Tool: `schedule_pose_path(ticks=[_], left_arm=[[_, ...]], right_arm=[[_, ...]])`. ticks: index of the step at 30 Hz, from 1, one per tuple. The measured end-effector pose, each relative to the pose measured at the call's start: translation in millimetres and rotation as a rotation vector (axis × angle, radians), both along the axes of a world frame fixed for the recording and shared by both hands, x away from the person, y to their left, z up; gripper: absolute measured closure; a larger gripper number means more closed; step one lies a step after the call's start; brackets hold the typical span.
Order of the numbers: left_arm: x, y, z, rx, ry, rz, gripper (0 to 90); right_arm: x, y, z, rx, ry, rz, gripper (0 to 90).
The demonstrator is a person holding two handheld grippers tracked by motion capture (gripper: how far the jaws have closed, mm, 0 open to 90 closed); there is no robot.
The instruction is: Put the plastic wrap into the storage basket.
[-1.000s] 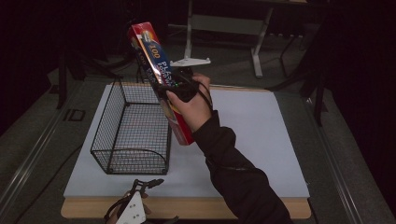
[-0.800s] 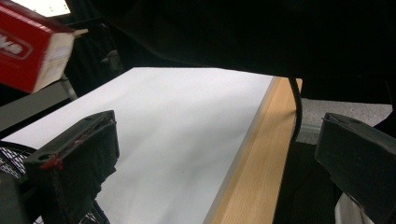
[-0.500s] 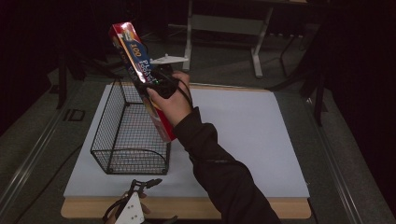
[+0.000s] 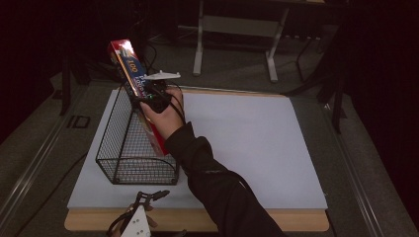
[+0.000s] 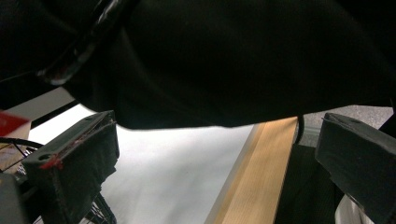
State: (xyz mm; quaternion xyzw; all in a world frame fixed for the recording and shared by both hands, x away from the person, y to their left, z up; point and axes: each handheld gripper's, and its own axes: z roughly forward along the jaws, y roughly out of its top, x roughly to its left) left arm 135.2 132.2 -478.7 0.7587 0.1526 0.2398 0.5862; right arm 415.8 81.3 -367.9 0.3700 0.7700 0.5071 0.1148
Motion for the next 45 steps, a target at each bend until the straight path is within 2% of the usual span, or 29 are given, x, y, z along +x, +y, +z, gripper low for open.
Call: schedule_pose_path(ticks=[3,4,5,7,9,10,11,12,14,16,20,23,25,30,31,34,36,45], left_arm=[[-0.1,-0.2,-0.1,0.003,-0.001,-0.001,0.1],[-0.1,-0.2,-0.1,0.002,-0.001,-0.002,0.1],[0.0,-0.2,-0.1,0.002,0.0,-0.002,0.1],[-0.2,-0.3,0.0,0.004,0.0,-0.003,0.1],[-0.9,-0.1,0.1,0.004,-0.003,-0.004,0.1],[-1.0,-0.1,0.2,0.005,-0.003,-0.005,0.1],[-1.0,-0.2,0.1,0.006,-0.004,-0.006,0.1],[-1.0,-0.2,0.2,0.005,-0.003,-0.007,0.1],[-1.2,-0.2,0.2,0.004,-0.004,-0.008,0.1],[-1.1,-0.3,0.2,0.004,-0.003,-0.009,0.1],[-1.2,-0.6,0.2,0.005,-0.003,-0.01,0.1],[-1.1,-0.6,0.2,0.005,-0.003,-0.01,0.1],[-0.9,-0.6,0.2,0.003,-0.001,-0.01,0.1],[-1.7,-0.6,0.5,0.003,-0.004,-0.013,0.1],[-1.7,-0.6,0.5,0.003,-0.004,-0.013,0.1],[-1.6,-0.6,0.3,0.004,-0.003,-0.015,0.1],[-1.5,-0.6,0.3,0.004,-0.002,-0.015,0.1],[-1.2,-1.6,-0.1,0.006,-0.001,-0.015,0.1]], right_arm=[[-1.5,5.2,-6.2,-0.015,0.007,0.002,39.1],[-2.0,7.7,-10.2,-0.018,0.016,0.003,39.1],[-2.5,11.5,-15.9,-0.014,0.046,0.0,39.1],[-3.1,12.9,-18.0,-0.013,0.052,-0.004,39.1],[-5.1,15.9,-23.5,-0.035,0.058,-0.019,39.0],[-4.9,16.9,-29.2,-0.059,0.068,-0.047,39.0],[-4.9,16.9,-29.2,-0.059,0.068,-0.047,39.0],[-3.1,15.4,-35.0,-0.064,0.089,-0.071,39.0],[-2.3,14.7,-37.0,-0.064,0.095,-0.069,39.0],[-1.9,15.1,-42.4,-0.094,0.088,-0.075,39.0],[-0.7,15.0,-49.4,-0.105,0.099,-0.095,39.0],[0.1,15.1,-55.0,-0.134,0.106,-0.108,38.9],[2.5,14.2,-60.4,-0.137,0.139,-0.117,38.9],[3.5,16.4,-65.0,-0.156,0.142,-0.112,38.8],[3.8,17.4,-66.7,-0.173,0.133,-0.111,38.8],[3.2,17.1,-69.9,-0.178,0.146,-0.108,38.8],[2.1,18.4,-72.4,-0.208,0.135,-0.101,38.7],[6.4,15.0,-81.5,-0.219,0.194,-0.112,38.7]])
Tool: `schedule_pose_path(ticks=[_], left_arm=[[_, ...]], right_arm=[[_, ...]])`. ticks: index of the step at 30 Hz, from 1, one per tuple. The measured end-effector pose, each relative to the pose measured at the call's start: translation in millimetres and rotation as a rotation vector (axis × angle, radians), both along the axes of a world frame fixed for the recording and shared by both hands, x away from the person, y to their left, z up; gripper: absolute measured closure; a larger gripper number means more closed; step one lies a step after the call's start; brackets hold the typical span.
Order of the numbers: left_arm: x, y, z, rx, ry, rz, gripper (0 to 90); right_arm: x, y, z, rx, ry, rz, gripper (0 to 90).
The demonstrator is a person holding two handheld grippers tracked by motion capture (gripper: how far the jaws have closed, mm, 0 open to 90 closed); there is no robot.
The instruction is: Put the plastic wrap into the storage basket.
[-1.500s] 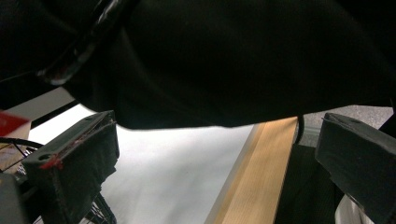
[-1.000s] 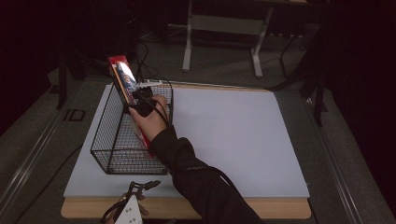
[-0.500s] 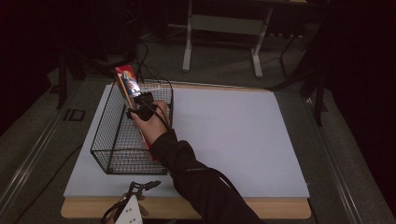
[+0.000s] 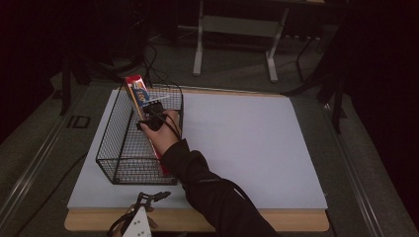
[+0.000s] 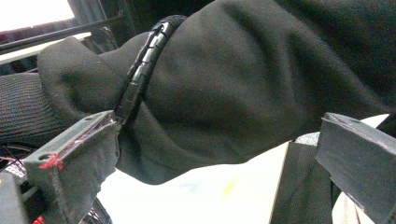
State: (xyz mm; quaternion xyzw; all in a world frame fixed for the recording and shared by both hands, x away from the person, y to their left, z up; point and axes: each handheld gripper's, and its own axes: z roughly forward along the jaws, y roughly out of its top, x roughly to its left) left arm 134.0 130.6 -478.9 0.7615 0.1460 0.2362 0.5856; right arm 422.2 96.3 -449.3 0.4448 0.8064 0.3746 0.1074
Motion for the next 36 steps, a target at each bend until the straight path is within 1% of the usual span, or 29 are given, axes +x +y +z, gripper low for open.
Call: schedule_pose_path(ticks=[3,5,8,11,14,17,19,21,24,25,26,27,29,30,31,33,34,35,36], left_arm=[[0.0,0.2,-0.1,0.001,-0.001,0.002,0.1],[0.3,0.2,-0.2,0.002,0.002,0.001,0.1],[0.1,-0.2,-0.2,0.003,0.002,-0.001,0.1],[0.0,-0.6,-0.2,0.006,0.001,-0.002,0.1],[0.2,-0.8,-0.2,0.006,0.002,-0.004,0.1],[0.2,-0.7,-0.2,0.005,0.002,-0.005,0.1],[0.3,-0.7,-0.4,0.005,0.004,-0.005,0.1],[0.3,-0.6,-0.4,0.005,0.004,-0.005,0.1],[0.1,-0.4,-0.3,0.004,0.004,-0.006,0.1],[0.1,-0.4,-0.3,0.004,0.004,-0.006,0.1],[0.3,-0.5,-0.4,0.005,0.004,-0.005,0.1],[0.3,-0.7,-0.5,0.006,0.004,-0.006,0.1],[0.0,-1.0,-0.4,0.008,0.003,-0.007,0.1],[-0.1,-1.0,-0.4,0.008,0.003,-0.007,0.1],[0.0,-1.0,-0.4,0.007,0.004,-0.007,0.1],[0.2,-1.1,-0.5,0.007,0.004,-0.007,0.1],[0.4,-1.0,-0.6,0.007,0.005,-0.005,0.1],[0.4,-1.0,-0.6,0.007,0.005,-0.005,0.1],[0.4,-0.9,-0.6,0.007,0.005,-0.006,0.1]], right_arm=[[0.7,2.7,-0.1,-0.02,0.003,0.0,38.6],[1.8,3.4,1.1,-0.026,0.019,0.001,38.5],[2.6,4.1,1.9,-0.036,0.025,0.005,38.3],[2.9,4.4,1.4,-0.038,0.02,0.011,38.0],[4.0,6.0,2.1,-0.048,0.024,0.014,37.6],[4.8,6.0,0.3,-0.035,0.021,0.027,35.6],[4.7,5.5,1.0,-0.033,0.012,0.032,35.6],[4.8,5.2,2.3,-0.032,0.015,0.033,34.8],[4.3,4.3,4.9,-0.02,0.008,0.041,30.2],[4.3,4.3,4.9,-0.02,0.008,0.041,30.2],[4.2,4.0,6.2,-0.021,0.007,0.044,29.5],[3.6,1.1,10.9,-0.007,0.002,0.055,30.5],[3.5,-1.2,13.0,-0.006,-0.009,0.05,29.6],[4.1,-2.7,13.6,-0.001,0.006,0.05,28.4],[4.3,-3.4,13.6,0.0,0.011,0.049,28.0],[3.8,-3.8,13.9,-0.003,0.01,0.052,27.7],[1.9,-5.3,15.5,-0.011,0.016,0.072,27.4],[1.9,-5.3,15.5,-0.011,0.016,0.072,27.4],[-0.3,-8.1,18.2,0.001,0.009,0.089,25.9]])
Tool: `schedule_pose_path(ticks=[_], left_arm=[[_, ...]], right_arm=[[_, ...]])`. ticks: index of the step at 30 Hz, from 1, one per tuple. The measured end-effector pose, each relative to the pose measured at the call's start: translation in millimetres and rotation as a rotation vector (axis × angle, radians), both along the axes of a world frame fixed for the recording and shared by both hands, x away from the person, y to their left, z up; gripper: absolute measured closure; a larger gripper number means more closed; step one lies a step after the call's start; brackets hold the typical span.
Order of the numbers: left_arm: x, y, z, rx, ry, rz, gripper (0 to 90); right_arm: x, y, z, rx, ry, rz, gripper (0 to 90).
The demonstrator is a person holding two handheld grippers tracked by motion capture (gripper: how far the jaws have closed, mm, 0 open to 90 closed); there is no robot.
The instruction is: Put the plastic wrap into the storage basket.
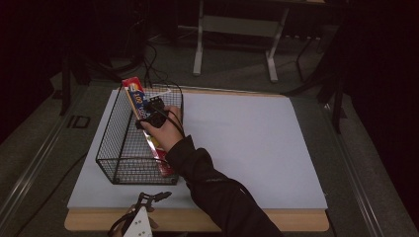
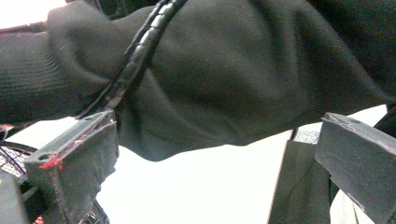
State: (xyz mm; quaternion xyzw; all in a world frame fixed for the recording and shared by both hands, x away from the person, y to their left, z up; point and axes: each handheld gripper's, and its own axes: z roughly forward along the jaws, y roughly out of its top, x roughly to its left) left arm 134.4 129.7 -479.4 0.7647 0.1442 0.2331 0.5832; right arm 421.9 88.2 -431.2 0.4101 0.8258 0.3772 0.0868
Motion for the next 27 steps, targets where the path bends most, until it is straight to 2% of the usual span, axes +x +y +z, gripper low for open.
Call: schedule_pose_path(ticks=[6,10,15,19,27], left_arm=[[0.2,-0.7,-0.4,0.003,0.002,0.0,0.1],[0.6,-1.3,-0.7,0.005,0.004,0.0,0.1],[2.4,-1.7,-1.1,0.005,0.011,0.0,0.1],[2.7,-2.8,-1.9,0.011,0.014,-0.001,0.1],[4.6,-4.9,-2.9,0.019,0.018,0.002,0.1]], right_arm=[[-5.1,-14.2,10.6,0.029,-0.043,0.042,21.8],[-8.4,-25.7,17.2,0.061,-0.024,0.058,21.0],[-14.4,-40.6,22.2,0.056,-0.028,0.107,20.5],[-18.5,-57.0,27.5,0.063,-0.026,0.113,21.5],[-27.9,-94.5,40.4,0.083,-0.066,0.102,22.6]])
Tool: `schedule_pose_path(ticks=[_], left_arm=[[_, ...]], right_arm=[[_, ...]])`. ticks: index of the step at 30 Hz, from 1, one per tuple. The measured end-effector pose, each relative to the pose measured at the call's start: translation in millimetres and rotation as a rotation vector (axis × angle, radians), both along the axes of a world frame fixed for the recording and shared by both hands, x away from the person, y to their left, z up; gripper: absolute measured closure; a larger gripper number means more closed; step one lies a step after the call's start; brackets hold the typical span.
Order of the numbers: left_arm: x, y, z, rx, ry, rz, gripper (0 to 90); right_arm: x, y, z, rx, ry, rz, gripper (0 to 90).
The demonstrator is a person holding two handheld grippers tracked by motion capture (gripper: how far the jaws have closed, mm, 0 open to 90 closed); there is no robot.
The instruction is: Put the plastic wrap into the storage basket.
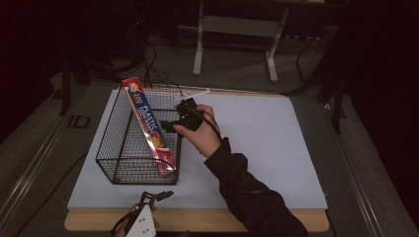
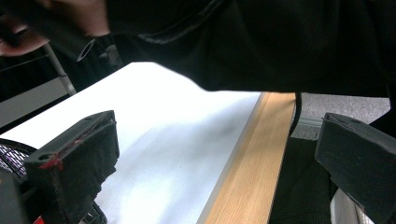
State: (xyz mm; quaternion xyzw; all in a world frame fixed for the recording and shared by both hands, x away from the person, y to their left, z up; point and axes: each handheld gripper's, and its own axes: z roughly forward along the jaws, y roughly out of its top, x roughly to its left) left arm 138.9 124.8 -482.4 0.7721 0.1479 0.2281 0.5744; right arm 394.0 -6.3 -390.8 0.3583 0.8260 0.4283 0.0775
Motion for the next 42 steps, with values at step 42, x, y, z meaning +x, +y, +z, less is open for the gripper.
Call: schedule_pose_path(ticks=[42], left_arm=[[2.9,-3.4,-3.3,0.021,0.011,0.0,0.1]], right_arm=[[-65.4,-165.3,-40.4,0.031,-0.077,-0.084,23.2]])
